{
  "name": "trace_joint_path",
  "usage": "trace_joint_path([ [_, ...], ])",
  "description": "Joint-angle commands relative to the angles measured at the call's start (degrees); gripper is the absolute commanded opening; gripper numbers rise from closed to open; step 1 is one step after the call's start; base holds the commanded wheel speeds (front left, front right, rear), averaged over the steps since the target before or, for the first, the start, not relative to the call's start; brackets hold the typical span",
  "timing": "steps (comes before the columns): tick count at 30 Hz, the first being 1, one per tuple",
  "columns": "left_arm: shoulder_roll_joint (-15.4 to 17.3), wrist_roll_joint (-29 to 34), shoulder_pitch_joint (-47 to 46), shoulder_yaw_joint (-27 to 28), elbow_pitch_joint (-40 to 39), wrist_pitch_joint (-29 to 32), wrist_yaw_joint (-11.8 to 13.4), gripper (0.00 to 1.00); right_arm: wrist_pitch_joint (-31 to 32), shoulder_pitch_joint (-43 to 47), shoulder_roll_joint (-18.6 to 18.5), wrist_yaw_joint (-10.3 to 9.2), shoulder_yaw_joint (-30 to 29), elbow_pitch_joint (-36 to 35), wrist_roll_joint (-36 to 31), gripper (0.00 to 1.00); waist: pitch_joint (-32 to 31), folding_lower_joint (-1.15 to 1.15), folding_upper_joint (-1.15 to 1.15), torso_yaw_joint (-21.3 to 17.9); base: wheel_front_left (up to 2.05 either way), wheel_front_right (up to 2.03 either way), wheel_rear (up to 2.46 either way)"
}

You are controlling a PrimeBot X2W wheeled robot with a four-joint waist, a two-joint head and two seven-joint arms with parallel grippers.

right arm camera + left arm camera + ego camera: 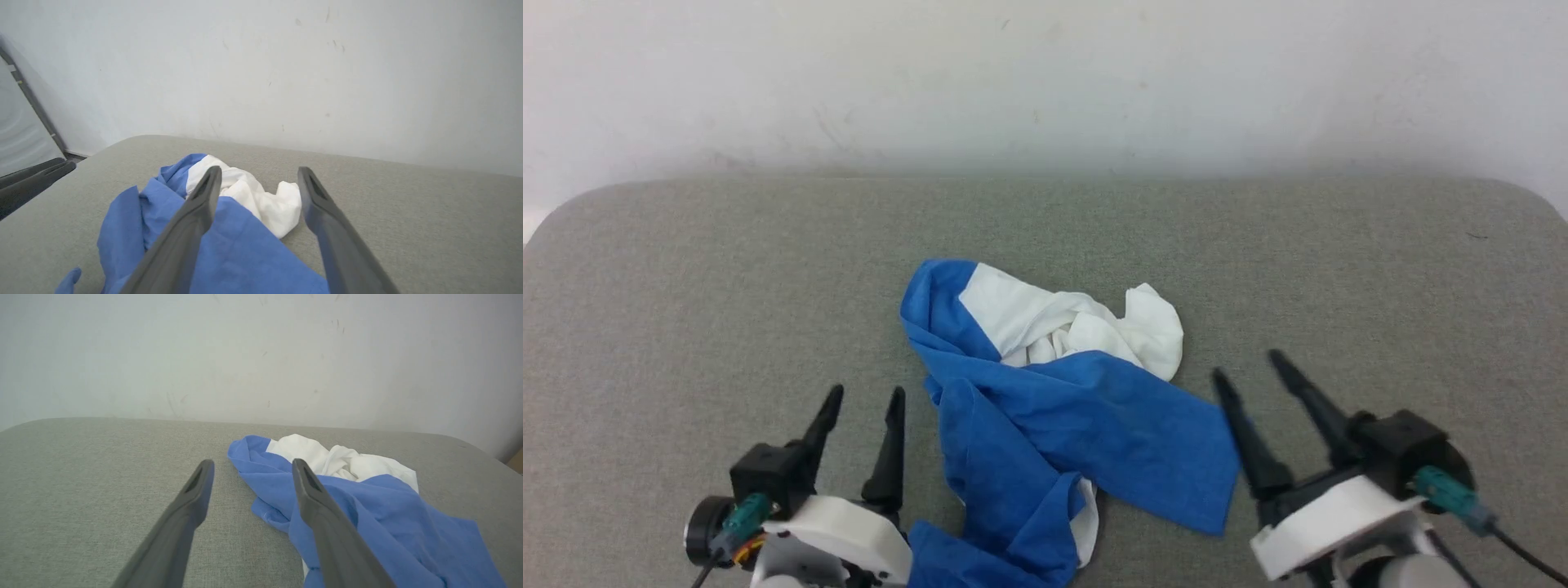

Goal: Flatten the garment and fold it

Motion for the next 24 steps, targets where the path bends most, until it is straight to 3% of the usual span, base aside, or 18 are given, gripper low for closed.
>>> trace_joint_path([
  [1, -0.14, 0.03, 0.85, -0.43, -0.13, 0.56, -0.51, 1.00, -0.25, 0.93, 0.53, -0.04, -1.61, -0.57, -0.94, 1.00, -0.20, 0.00, 0.00, -0.19, 0.00, 0.00, 0.00],
  [8, -0.68, -3.29, 1.13, -5.96, 0.09, 12.64, -4.34, 1.00, 0.74, 4.34, 1.95, -0.04, -11.31, -3.10, -3.90, 1.00, -0.21, 0.00, 0.00, -0.64, 0.00, 0.00, 0.00],
  [17, 0.81, -6.70, -2.51, -9.09, 0.25, 25.46, -7.73, 0.99, 0.96, 4.75, 2.03, -0.04, -10.77, -3.33, -1.84, 1.00, 0.92, 0.00, 0.00, -2.48, 0.00, 0.00, 0.00],
  [18, 0.94, -6.74, -2.71, -9.10, 0.00, 25.70, -7.76, 0.22, 0.87, 4.75, 2.04, -0.04, -10.74, -3.14, -1.68, 1.00, 1.00, 0.00, 0.00, -2.64, 0.00, 0.00, 0.00],
  [19, 0.98, -7.12, -2.70, -9.20, -0.19, 26.18, -8.00, 0.00, 0.74, 4.74, 2.04, -0.04, -10.74, -2.95, -1.48, 1.00, 1.06, 0.00, 0.00, -2.78, 0.00, 0.00, 0.00],
  [21, 1.21, -7.72, -2.58, -9.04, -0.95, 26.58, -8.18, 0.00, 0.55, 4.71, 2.04, -0.04, -10.84, -2.54, -1.25, 1.00, 1.19, 0.00, 0.00, -2.98, 0.00, 0.00, 0.00],
  [24, 2.69, -7.42, -1.87, -7.16, -2.92, 25.95, -6.44, 0.00, 0.31, 4.71, 2.04, -0.04, -11.09, -2.07, -1.07, 1.00, 1.28, 0.00, 0.00, -3.15, 0.00, 0.00, 0.00],
])
